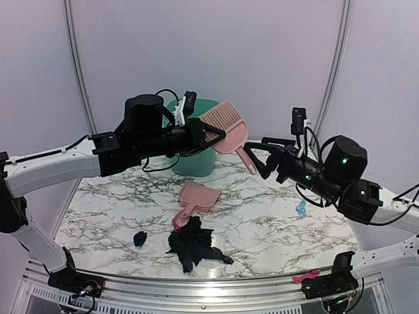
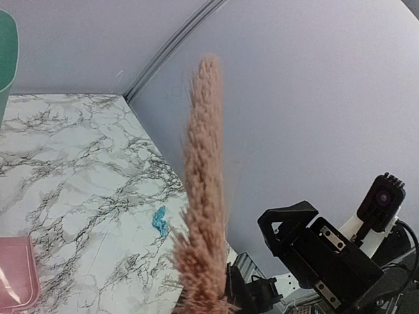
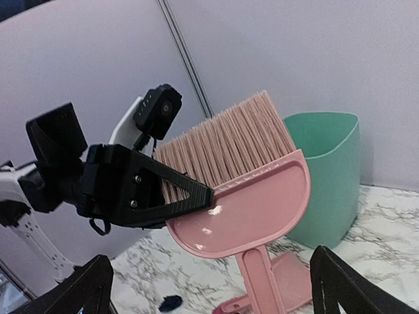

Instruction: Sweep away the paper scraps from the table

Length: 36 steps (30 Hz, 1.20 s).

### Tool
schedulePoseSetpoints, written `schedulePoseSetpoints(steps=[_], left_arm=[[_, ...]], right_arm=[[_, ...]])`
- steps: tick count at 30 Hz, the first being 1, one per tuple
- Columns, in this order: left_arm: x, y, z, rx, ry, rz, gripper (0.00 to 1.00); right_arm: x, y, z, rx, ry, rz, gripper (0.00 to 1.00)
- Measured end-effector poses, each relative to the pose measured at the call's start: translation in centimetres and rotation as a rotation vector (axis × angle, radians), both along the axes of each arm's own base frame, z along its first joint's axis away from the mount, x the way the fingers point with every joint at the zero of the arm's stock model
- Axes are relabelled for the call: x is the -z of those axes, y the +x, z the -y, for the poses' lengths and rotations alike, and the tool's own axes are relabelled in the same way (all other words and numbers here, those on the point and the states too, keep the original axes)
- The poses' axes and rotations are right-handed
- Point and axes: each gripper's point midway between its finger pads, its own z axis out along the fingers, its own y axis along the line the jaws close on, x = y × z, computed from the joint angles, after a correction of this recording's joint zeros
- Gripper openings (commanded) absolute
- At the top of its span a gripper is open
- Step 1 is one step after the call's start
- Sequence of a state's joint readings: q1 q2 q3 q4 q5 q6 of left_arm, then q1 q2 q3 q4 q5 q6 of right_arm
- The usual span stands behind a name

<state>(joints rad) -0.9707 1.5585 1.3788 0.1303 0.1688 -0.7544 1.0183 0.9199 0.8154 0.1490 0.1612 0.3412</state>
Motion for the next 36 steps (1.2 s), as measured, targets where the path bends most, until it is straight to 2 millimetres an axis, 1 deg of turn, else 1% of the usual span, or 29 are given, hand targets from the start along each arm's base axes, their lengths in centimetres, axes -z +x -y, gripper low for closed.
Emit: schedulePoseSetpoints(steps=[3,9,12,14,18,23,25,28,31,33,36], left_arm=[[-2.8,-0.1,-0.7,0.001,-0.053,0.022,0.0],[-10.2,-2.1,-2.2,0.047,-0.23,0.093,0.0],[-12.6,-2.9,-2.9,0.067,-0.305,0.118,0.0],[-13.6,-3.3,-3.1,0.082,-0.343,0.125,0.0],[-14.5,-3.7,-3.1,0.103,-0.385,0.118,0.0],[-14.9,-3.9,-3.0,0.121,-0.412,0.109,0.0],[-15.0,-4.0,-3.0,0.126,-0.418,0.107,0.0],[-15.1,-4.1,-3.0,0.133,-0.424,0.111,0.0],[-14.5,-4.2,-2.8,0.139,-0.413,0.108,0.0],[-14.0,-4.1,-2.7,0.141,-0.405,0.107,0.0],[-13.9,-4.2,-2.7,0.145,-0.403,0.113,0.0]], right_arm=[[-2.8,-0.2,0.1,-0.05,0.155,-0.009,0.95],[-7.1,-1.9,0.2,-0.166,0.365,0.013,0.89],[-8.7,-2.6,0.4,-0.209,0.445,0.034,0.82],[-9.4,-2.9,0.2,-0.24,0.485,0.043,0.78],[-9.6,-2.8,-1.0,-0.29,0.513,0.031,0.67],[-10.4,-2.6,-2.2,-0.324,0.528,0.024,0.58],[-10.9,-2.6,-2.3,-0.33,0.535,0.029,0.53],[-11.7,-2.7,-2.2,-0.334,0.548,0.034,0.43],[-12.5,-2.5,-2.1,-0.327,0.548,0.025,0.36],[-12.9,-2.2,-2.3,-0.311,0.538,0.006,0.34],[-12.7,-1.8,-2.5,-0.298,0.52,-0.019,0.33]])
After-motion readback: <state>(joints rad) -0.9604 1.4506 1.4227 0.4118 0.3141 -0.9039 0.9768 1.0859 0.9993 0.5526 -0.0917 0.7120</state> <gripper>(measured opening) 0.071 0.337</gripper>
